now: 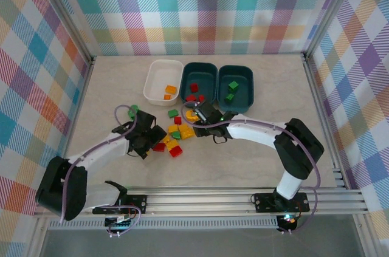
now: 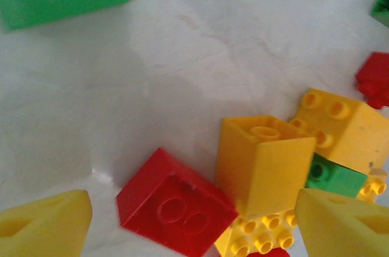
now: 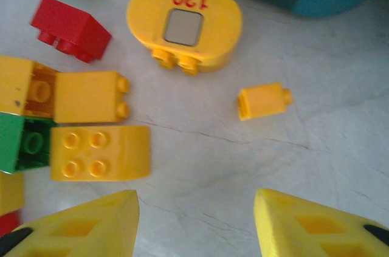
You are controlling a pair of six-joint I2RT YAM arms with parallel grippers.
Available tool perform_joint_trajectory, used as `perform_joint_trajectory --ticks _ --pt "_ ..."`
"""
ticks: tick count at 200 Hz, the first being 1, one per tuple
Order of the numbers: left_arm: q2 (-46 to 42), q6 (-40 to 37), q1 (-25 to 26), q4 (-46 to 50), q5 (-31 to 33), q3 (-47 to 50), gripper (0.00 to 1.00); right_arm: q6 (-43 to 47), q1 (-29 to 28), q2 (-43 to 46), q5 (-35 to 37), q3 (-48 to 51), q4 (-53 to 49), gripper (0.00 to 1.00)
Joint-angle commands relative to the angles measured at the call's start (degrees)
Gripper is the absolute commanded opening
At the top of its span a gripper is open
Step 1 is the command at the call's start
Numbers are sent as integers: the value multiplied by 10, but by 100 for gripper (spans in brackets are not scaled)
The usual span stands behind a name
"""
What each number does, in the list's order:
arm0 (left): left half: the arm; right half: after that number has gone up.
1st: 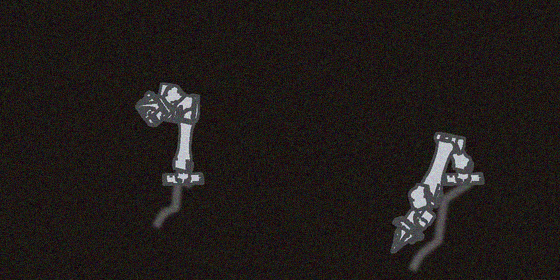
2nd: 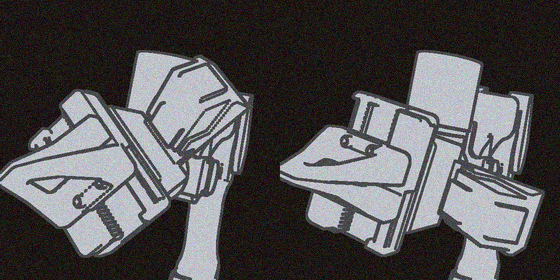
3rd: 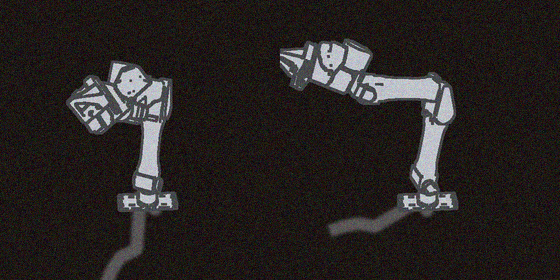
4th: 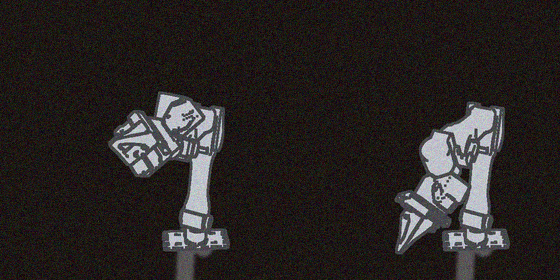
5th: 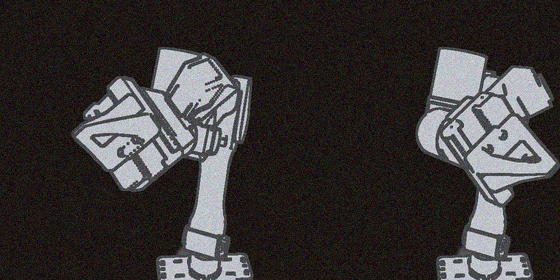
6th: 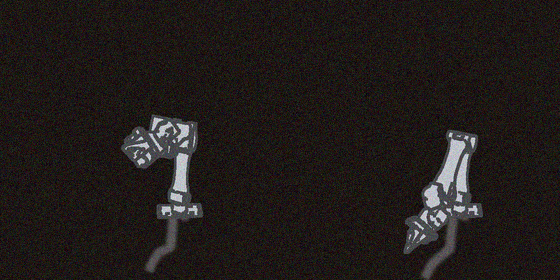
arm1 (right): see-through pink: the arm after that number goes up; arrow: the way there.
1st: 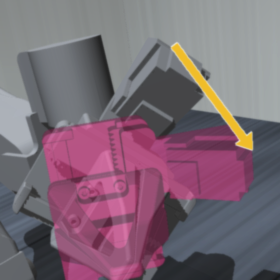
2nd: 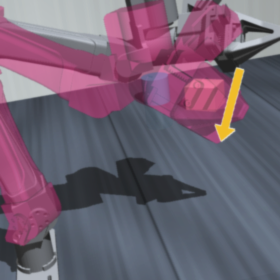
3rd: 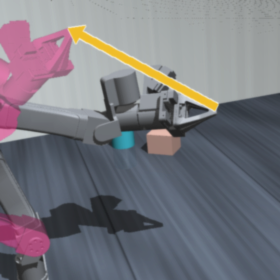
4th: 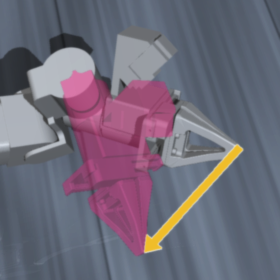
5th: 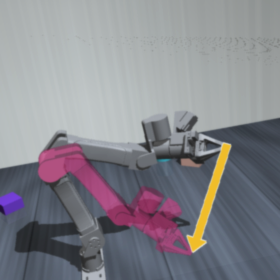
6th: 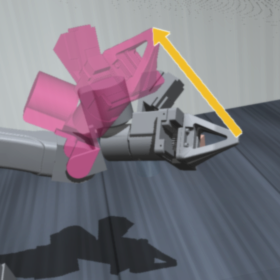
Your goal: Sort the legos into containers by color
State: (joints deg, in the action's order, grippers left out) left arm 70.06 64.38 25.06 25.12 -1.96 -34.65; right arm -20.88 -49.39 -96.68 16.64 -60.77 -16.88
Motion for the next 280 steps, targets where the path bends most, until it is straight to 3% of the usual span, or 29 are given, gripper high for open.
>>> perform_joint_trajectory --ticks 1,31,76,115,183,280 --pt "-50 179 18 9 20 44 89 5 3 40 28 29 39 53" --pt "-102 305 30 -1 41 68 90 -8 6 63 57 70 71 53" --pt "-60 366 33 21 50 35 92 -64 31 112 118 115 82 53" --pt "14 370 34 -12 36 12 84 -100 54 181 141 172 115 54" --pt "95 363 33 -33 38 -13 75 -103 55 185 141 177 125 54" --pt "169 353 31 -68 26 -44 46 -103 56 187 136 179 128 54"
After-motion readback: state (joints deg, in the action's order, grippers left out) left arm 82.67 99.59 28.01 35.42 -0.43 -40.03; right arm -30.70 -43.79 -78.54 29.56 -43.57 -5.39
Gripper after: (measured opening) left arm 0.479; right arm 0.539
